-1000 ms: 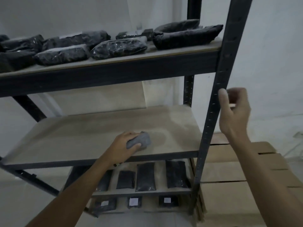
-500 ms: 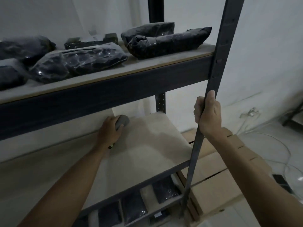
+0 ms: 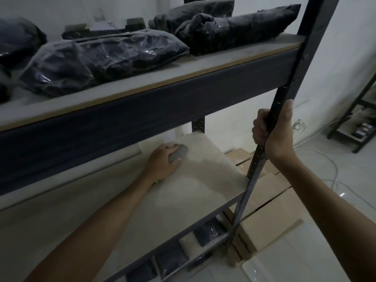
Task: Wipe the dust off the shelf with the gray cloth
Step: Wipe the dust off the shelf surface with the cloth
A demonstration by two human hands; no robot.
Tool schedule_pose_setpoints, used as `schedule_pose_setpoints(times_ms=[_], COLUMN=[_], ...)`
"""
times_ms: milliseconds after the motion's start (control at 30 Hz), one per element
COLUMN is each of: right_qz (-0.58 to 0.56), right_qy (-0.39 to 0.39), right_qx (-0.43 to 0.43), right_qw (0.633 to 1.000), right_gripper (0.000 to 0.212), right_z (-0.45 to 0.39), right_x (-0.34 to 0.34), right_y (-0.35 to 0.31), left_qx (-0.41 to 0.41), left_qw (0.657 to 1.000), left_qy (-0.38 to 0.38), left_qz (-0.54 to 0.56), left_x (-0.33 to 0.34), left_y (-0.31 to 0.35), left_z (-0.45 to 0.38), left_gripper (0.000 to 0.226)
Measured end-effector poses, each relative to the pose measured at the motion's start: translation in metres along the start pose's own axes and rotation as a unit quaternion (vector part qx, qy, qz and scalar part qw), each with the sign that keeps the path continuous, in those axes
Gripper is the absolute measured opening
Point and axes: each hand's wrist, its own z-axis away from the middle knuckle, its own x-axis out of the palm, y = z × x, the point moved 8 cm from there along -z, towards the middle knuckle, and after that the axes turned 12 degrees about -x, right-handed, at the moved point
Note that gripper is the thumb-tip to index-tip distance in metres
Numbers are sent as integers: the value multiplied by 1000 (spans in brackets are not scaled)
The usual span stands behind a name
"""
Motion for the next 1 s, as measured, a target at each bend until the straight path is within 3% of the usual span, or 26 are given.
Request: schedule_pose_setpoints(times_ms=[133,233,367,500,567,633,767,1000], right_qz=[8,6,-1,-6,-7,5,19,32], right_qy=[0,-1,6,19,22,21,12,-3], right_qx=[1,3,0,-7,-7,-16,-30,-56], right_qw=[1000,1000,1000,1000,1000,1000,999,998], right_gripper=[84,84,83,85,85,83,84,97], right_z=[0,-1,0,0,0,-2,9,19], right_x=[1,1,-1,-2,-1,-1,-3,-7], right_y=[0,1,2,-2,-5,-6,5,26], left_qx=[13,-30,-78,21,74,92,10,-12], left_qw=[1000,998,996,999,996,995,1000,1000], left_qy=[4,55,47,8,-42,-41,10,16], left_qz=[18,13,-22,-32,-13,-1,-9,-21], left_x=[-15,-22,5,35,43,35,6,21], left_y=[3,-3,3,48,70,78,54,40], left_z=[-31,-55,-55,-24,-12,-23,-69,-78], left_gripper=[50,50,53,53,42,27,43,48])
